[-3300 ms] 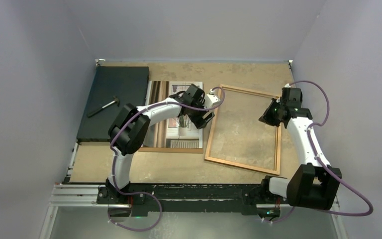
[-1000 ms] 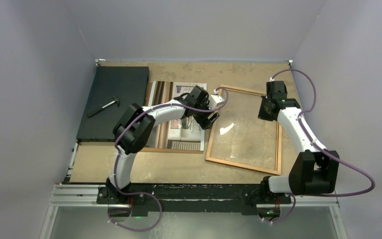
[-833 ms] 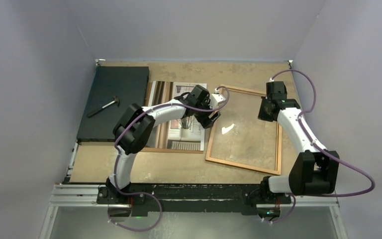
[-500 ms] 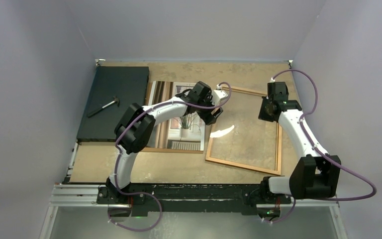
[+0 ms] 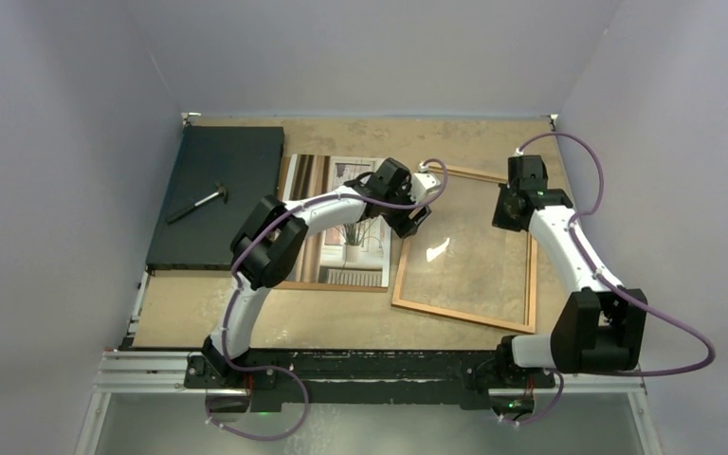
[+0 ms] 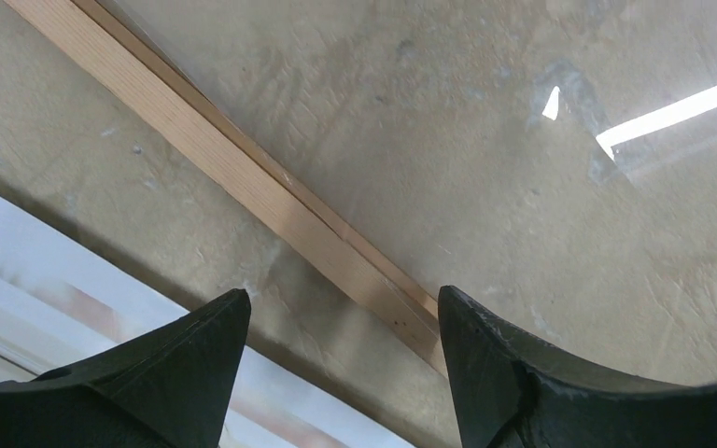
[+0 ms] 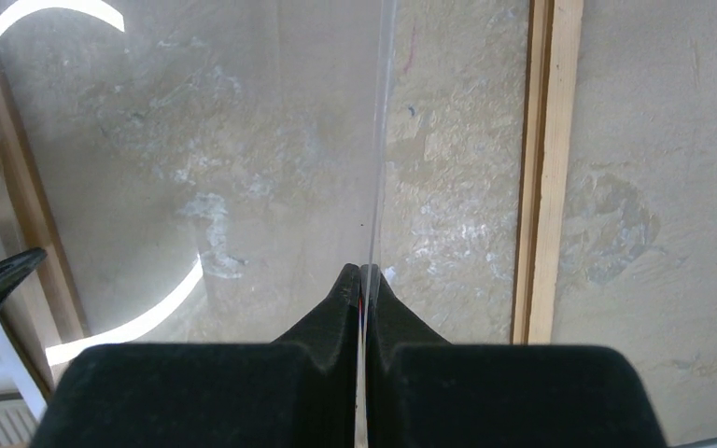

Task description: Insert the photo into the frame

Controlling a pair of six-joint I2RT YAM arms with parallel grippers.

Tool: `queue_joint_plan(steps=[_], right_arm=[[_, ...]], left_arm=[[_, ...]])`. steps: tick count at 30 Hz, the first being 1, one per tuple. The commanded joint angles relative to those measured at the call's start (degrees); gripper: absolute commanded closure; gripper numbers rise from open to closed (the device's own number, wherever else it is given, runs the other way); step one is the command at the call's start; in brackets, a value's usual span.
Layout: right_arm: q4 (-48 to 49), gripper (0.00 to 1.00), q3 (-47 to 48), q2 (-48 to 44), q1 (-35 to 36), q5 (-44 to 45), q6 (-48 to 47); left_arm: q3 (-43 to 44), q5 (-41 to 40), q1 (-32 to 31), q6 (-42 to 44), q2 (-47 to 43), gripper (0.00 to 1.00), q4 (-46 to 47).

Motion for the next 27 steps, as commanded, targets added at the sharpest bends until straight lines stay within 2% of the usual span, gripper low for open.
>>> queue_joint_plan(steps=[1, 10, 17, 27], right_arm=[[2.2, 1.00, 1.1, 2.8, -0.2, 2.2, 0.1], [5.0, 1.00, 1.3, 4.7, -0.1, 2.6, 1.4], [8.5, 1.00, 2.1, 8.6, 1.6, 0.6, 2.2], [8.9, 1.00, 3.4, 9.5, 1.7, 0.8, 2.5]], left_arm=[[2.2, -8.1, 0.4, -0.9, 2.7, 0.29, 2.1], [3.4, -11.7, 2.3, -1.1, 4.0, 0.29, 2.4], [1.6, -10.4, 4.3, -0.9, 3.0, 0.29, 2.1], [1.8, -9.8, 5.6, -1.0, 1.9, 0.29, 0.7]])
